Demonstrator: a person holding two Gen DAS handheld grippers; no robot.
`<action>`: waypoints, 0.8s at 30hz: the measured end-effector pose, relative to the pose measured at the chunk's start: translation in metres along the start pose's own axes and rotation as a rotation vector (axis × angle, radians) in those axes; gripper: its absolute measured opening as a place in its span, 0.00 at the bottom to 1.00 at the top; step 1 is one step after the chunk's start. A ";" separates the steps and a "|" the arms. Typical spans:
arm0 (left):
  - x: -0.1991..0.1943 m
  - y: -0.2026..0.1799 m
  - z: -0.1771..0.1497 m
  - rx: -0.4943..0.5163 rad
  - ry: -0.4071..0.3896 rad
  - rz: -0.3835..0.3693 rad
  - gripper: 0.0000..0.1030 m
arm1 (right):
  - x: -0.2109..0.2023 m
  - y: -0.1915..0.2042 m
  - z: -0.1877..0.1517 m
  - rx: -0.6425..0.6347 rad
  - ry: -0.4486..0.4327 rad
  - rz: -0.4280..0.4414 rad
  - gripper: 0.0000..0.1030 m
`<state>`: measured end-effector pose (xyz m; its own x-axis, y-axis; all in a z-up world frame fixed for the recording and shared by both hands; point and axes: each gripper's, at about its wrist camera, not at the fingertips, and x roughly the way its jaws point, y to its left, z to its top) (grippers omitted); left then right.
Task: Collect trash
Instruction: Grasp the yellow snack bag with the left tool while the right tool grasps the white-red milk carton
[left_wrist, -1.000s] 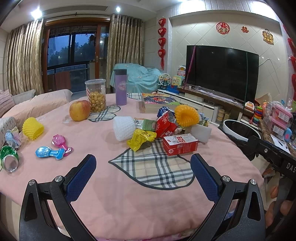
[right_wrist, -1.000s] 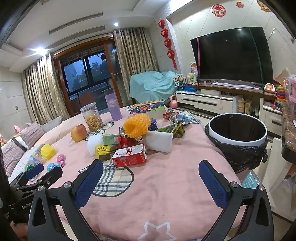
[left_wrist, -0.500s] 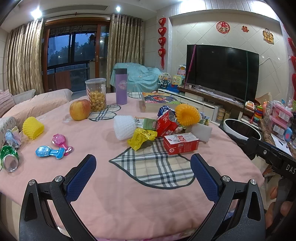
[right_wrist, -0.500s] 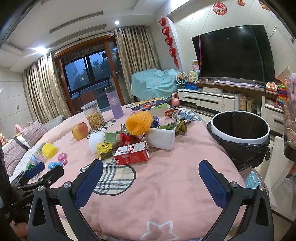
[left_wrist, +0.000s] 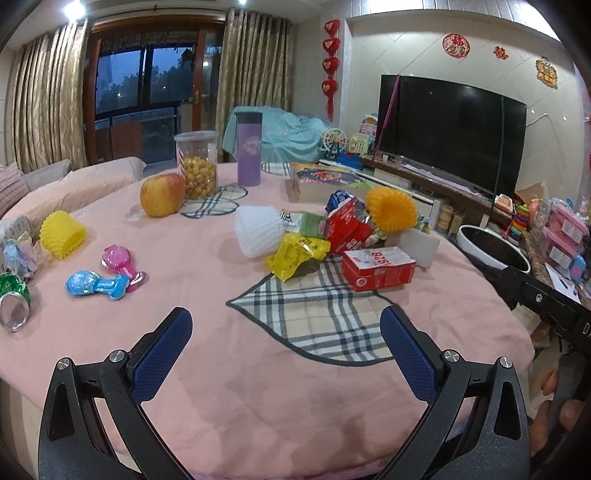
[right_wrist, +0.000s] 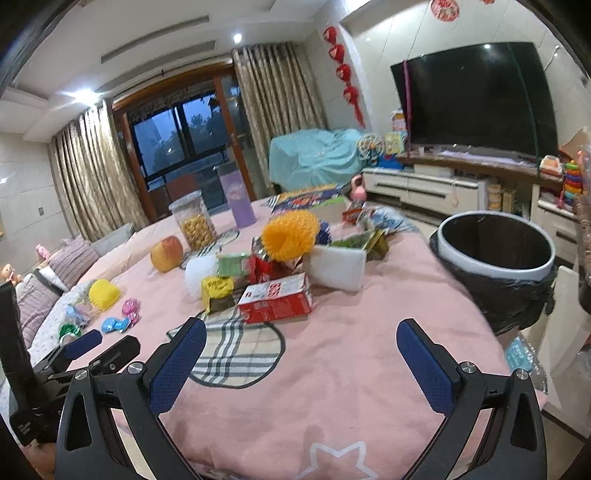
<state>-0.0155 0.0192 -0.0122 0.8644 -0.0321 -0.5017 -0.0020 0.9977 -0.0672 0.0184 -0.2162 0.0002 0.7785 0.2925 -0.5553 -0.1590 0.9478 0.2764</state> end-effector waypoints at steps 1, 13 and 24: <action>0.002 0.001 0.000 0.002 0.006 0.003 1.00 | 0.003 0.000 -0.001 0.001 0.008 0.004 1.00; 0.054 0.018 0.013 0.027 0.115 0.011 1.00 | 0.050 0.000 -0.003 0.010 0.138 0.042 1.00; 0.104 0.029 0.029 0.053 0.219 -0.019 1.00 | 0.090 0.012 0.001 -0.022 0.217 0.031 1.00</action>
<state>0.0895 0.0460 -0.0412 0.7343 -0.0574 -0.6764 0.0448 0.9983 -0.0361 0.0871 -0.1789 -0.0461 0.6245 0.3397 -0.7033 -0.1962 0.9398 0.2798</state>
